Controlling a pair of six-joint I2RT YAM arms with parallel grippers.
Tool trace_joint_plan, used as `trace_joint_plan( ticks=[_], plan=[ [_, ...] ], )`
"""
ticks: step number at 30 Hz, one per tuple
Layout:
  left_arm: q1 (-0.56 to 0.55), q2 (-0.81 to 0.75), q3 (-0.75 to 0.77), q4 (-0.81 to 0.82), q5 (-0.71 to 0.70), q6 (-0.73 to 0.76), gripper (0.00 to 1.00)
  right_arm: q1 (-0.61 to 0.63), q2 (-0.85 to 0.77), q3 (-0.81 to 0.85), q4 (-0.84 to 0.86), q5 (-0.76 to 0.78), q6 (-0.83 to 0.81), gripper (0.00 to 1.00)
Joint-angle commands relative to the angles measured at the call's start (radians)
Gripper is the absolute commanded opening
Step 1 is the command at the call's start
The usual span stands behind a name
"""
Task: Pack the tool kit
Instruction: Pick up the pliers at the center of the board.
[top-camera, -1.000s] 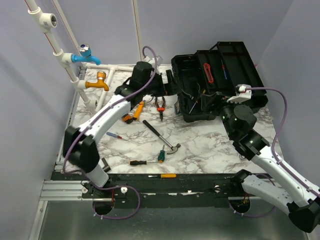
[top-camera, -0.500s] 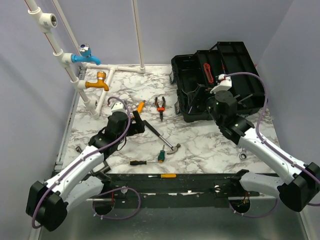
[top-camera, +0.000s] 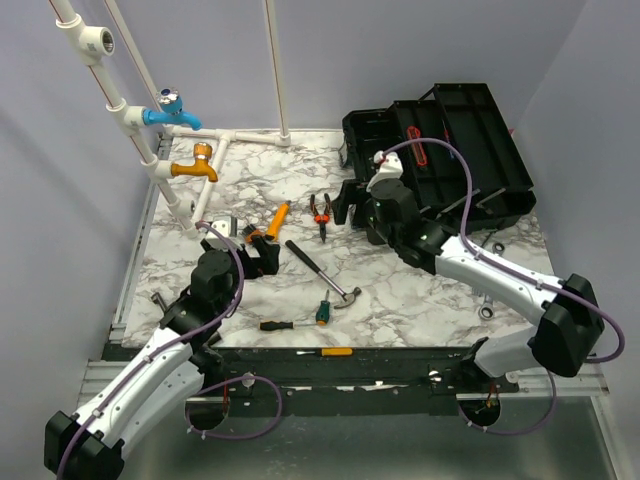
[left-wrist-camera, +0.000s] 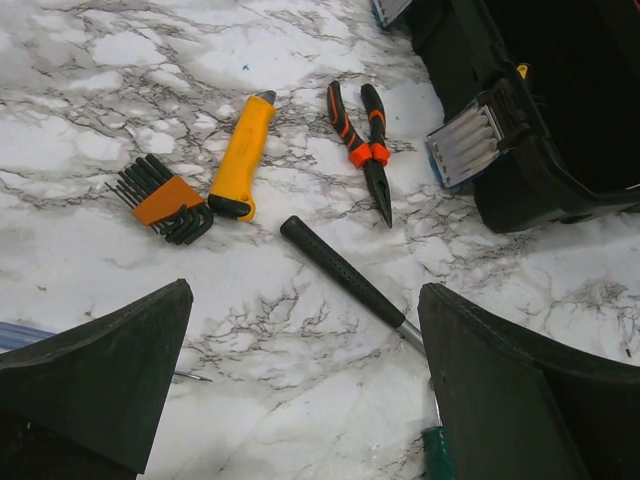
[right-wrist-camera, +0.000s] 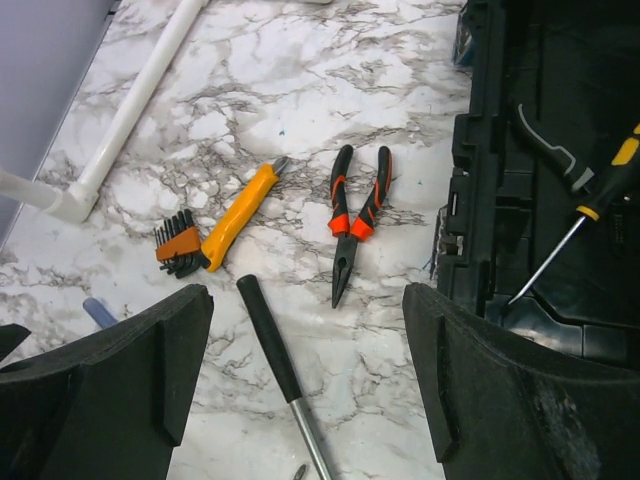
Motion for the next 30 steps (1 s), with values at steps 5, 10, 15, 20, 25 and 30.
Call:
trace_joint_plan(
  ticks=[5, 10, 15, 20, 25, 30],
  plan=[
    [-0.002, -0.057, -0.087, 0.129, -0.053, 0.049, 0.98, 0.043, 0.155, 0.135, -0.065, -0.033, -0.056, 0.84],
    [0.0, -0.057, -0.131, 0.157, -0.227, 0.009, 0.98, 0.047, 0.212, 0.166, -0.097, -0.088, -0.076, 0.84],
    [-0.001, -0.011, -0.123, 0.181, -0.199, 0.033, 0.98, 0.046, 0.287, 0.197, -0.123, -0.126, -0.079, 0.84],
    [0.0, 0.051, -0.085, 0.187, -0.017, 0.112, 0.98, 0.046, 0.41, 0.293, -0.184, -0.1, -0.08, 0.79],
    [0.0, 0.074, -0.087, 0.203, 0.012, 0.113, 0.98, 0.046, 0.539, 0.406, -0.24, -0.062, -0.079, 0.78],
    [0.005, 0.092, -0.083, 0.204, 0.01, 0.105, 0.98, 0.046, 0.681, 0.555, -0.316, 0.0, -0.084, 0.74]
  ],
)
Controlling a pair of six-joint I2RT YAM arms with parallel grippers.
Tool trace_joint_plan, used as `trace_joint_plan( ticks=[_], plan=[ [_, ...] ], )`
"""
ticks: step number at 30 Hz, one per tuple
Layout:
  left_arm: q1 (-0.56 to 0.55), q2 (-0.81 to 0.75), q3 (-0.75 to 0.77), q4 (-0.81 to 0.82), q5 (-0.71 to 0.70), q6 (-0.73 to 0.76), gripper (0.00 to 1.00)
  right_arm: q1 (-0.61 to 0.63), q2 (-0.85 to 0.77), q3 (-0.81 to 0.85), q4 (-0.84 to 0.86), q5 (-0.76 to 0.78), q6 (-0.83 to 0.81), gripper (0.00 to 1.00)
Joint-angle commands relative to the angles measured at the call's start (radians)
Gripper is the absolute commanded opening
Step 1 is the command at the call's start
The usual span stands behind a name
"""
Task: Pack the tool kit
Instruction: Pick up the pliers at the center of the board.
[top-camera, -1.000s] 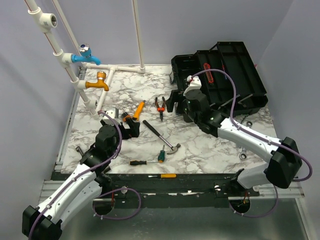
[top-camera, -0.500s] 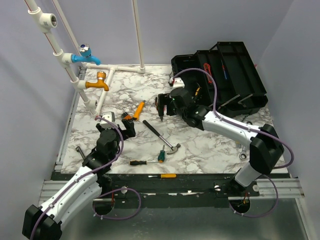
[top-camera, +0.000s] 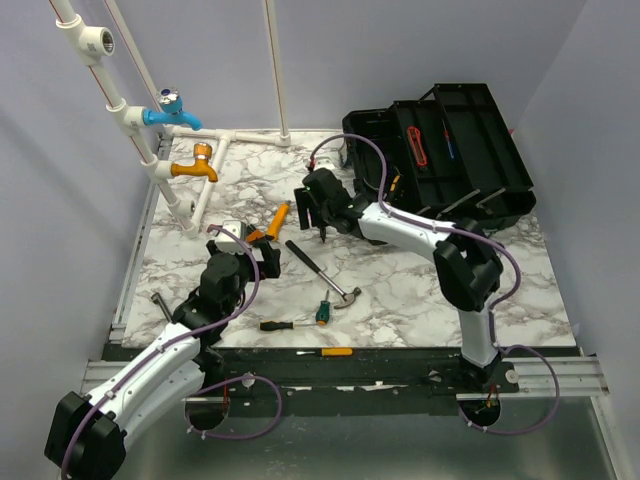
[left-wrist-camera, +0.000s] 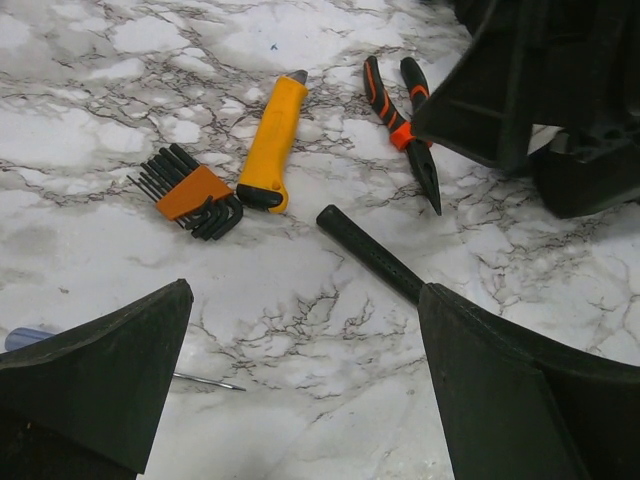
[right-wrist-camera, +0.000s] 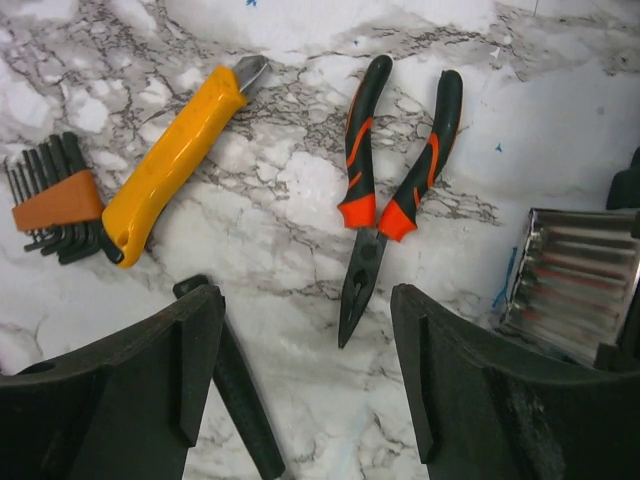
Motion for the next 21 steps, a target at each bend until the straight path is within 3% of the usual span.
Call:
trace_joint_plan(
  ticks=[1, 6, 9, 21],
  plan=[
    [0.004, 0.021, 0.038, 0.018, 0.034, 0.008, 0.98, 0.005, 0.109, 0.126, -0.095, 0.081, -0.018, 0.72],
    [0.005, 0.023, 0.037, 0.021, 0.038, 0.005, 0.98, -0.006, 0.224, 0.252, -0.132, 0.097, -0.048, 0.61],
    [0.007, 0.02, 0.035, 0.02, 0.047, 0.005, 0.98, -0.029, 0.279, 0.314, -0.153, 0.076, -0.047, 0.61],
    [0.007, 0.018, 0.03, 0.027, 0.049, 0.005, 0.98, -0.08, 0.393, 0.346, -0.149, 0.054, -0.035, 0.51]
  ],
)
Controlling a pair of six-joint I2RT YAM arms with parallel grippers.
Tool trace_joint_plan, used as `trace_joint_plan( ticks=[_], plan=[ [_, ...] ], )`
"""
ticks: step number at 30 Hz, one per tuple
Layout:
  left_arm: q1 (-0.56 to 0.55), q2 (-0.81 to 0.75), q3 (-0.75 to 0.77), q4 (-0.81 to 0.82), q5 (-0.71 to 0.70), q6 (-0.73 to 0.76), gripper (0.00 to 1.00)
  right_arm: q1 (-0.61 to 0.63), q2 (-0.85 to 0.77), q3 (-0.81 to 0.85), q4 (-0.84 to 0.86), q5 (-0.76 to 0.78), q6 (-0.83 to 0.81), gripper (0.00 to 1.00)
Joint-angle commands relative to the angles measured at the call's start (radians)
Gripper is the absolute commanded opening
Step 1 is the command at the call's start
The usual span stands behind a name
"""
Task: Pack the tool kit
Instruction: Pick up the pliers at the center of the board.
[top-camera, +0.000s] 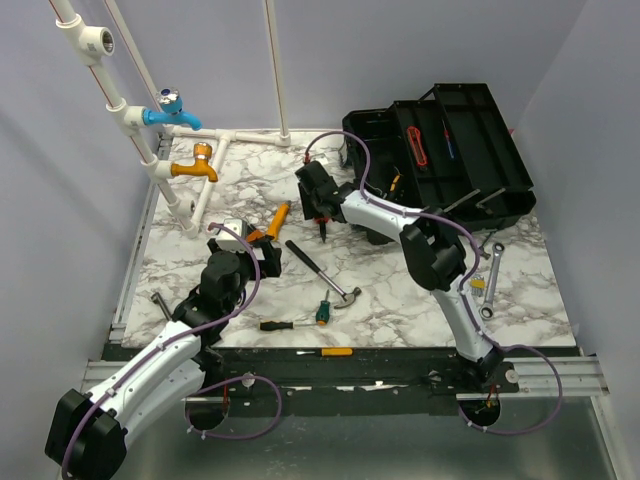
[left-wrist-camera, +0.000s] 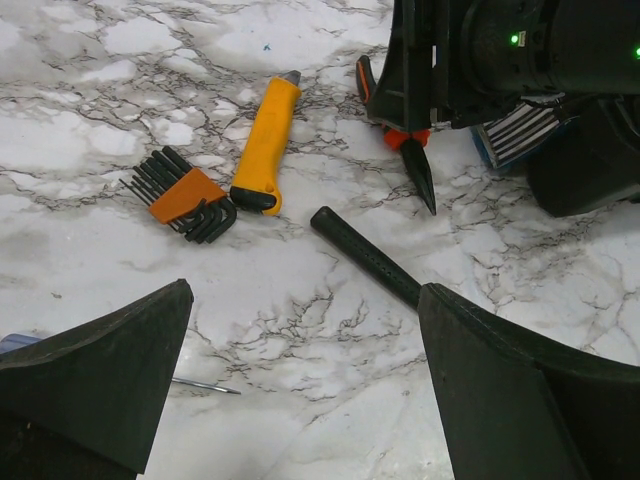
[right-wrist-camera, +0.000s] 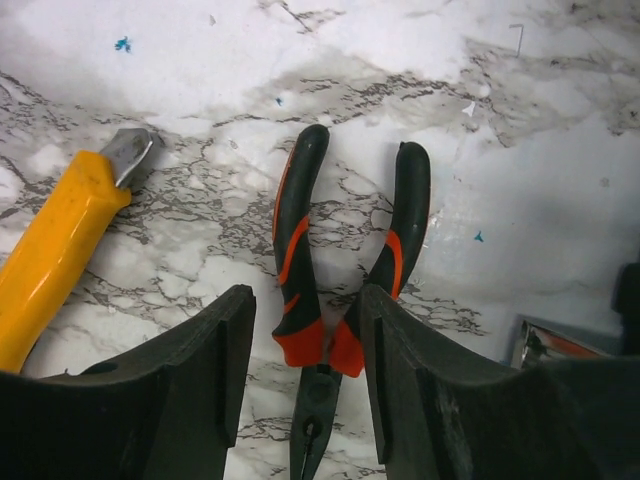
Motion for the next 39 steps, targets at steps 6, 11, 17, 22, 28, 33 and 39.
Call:
trace_joint_plan(
  ticks=[6, 11, 17, 22, 28, 33, 39],
  plan=[
    [0.007, -0.006, 0.016, 0.026, 0.031, 0.006, 0.98, -0.013, -0.025, -0.108, 0.015, -0.078, -0.028, 0.27],
    [0.007, 0.005, 0.02, 0.03, 0.038, 0.006, 0.98, -0.014, -0.05, -0.135, 0.012, -0.141, -0.074, 0.27],
    [0.006, 0.001, 0.019, 0.026, 0.036, 0.008, 0.98, -0.014, -0.099, -0.135, -0.062, -0.182, -0.107, 0.01],
    [0.006, -0.003, 0.018, 0.026, 0.036, 0.01, 0.98, -0.015, -0.305, -0.296, 0.054, -0.192, -0.125, 0.01],
    [0.006, -0.007, 0.019, 0.025, 0.036, 0.011, 0.98, -0.013, -0.375, -0.313, 0.002, -0.229, -0.113, 0.01],
    [0.006, -0.017, 0.012, 0.026, 0.037, 0.011, 0.98, -0.014, -0.475, -0.364, 0.036, -0.198, -0.102, 0.01],
    [0.006, -0.015, 0.016, 0.035, 0.057, 0.012, 0.98, -0.016, -0.6, -0.338, 0.029, -0.031, -0.189, 0.01]
  ],
)
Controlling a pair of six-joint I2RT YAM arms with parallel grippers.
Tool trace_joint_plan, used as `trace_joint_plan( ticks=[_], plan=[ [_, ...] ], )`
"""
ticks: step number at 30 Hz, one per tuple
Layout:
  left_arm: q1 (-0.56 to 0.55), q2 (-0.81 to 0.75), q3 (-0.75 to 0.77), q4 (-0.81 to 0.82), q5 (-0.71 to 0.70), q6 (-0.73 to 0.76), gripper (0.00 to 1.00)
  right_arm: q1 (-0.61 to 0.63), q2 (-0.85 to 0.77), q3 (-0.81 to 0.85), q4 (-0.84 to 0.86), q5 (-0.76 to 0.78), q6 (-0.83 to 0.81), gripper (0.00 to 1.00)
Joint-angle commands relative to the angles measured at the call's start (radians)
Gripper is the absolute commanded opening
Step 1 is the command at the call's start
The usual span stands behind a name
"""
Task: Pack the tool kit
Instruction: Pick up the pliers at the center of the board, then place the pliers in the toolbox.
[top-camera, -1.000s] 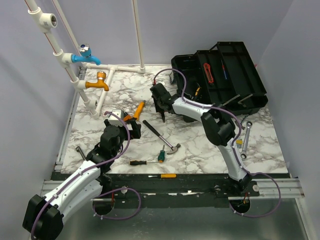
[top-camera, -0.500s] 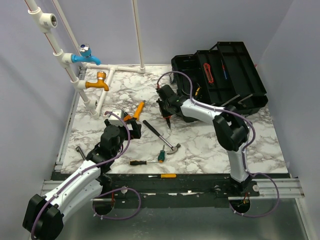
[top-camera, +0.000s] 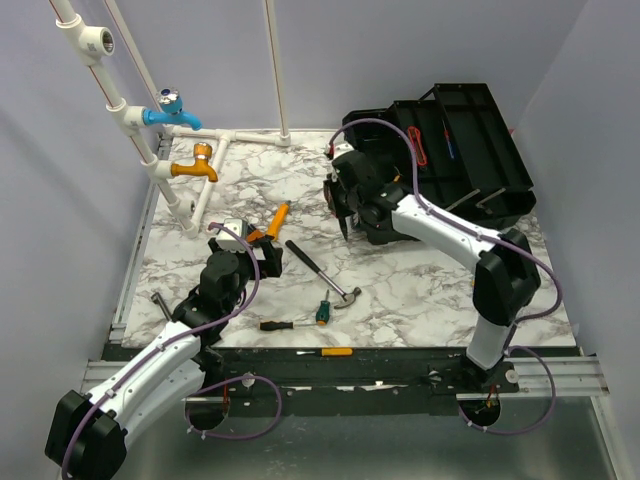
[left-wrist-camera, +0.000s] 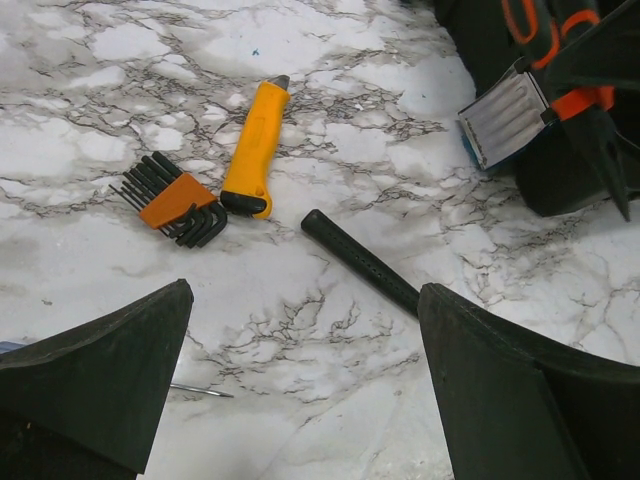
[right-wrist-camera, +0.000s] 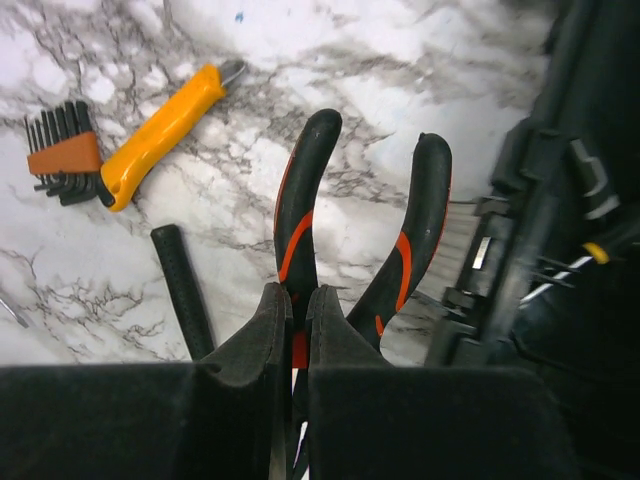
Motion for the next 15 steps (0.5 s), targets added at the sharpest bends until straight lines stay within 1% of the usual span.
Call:
trace_joint_plan(
  ticks=[1, 2, 3, 7, 10, 12, 15],
  plan=[
    [0.005, -0.008, 0.016, 0.027, 0.04, 0.012, 0.98, 0.0, -0.118, 0.032, 0.024, 0.181, -0.087, 0.01],
    [0.005, -0.007, 0.016, 0.028, 0.041, 0.012, 0.98, -0.012, -0.125, 0.035, 0.025, 0.21, -0.099, 0.01],
    [0.005, -0.007, 0.016, 0.03, 0.045, 0.012, 0.98, -0.032, -0.129, 0.036, 0.027, 0.197, -0.114, 0.01],
    [0.005, -0.001, 0.014, 0.041, 0.067, 0.012, 0.98, -0.161, -0.115, 0.033, 0.047, 0.029, -0.075, 0.01],
    [0.005, 0.002, 0.016, 0.041, 0.076, 0.012, 0.98, -0.243, -0.07, 0.046, 0.059, -0.053, -0.069, 0.01],
    [0.005, 0.001, 0.014, 0.039, 0.079, 0.011, 0.98, -0.269, -0.019, 0.067, 0.056, -0.029, -0.091, 0.01],
    [0.005, 0.0, 0.014, 0.038, 0.078, 0.012, 0.98, -0.279, 0.085, 0.123, 0.023, 0.132, -0.134, 0.01]
  ],
)
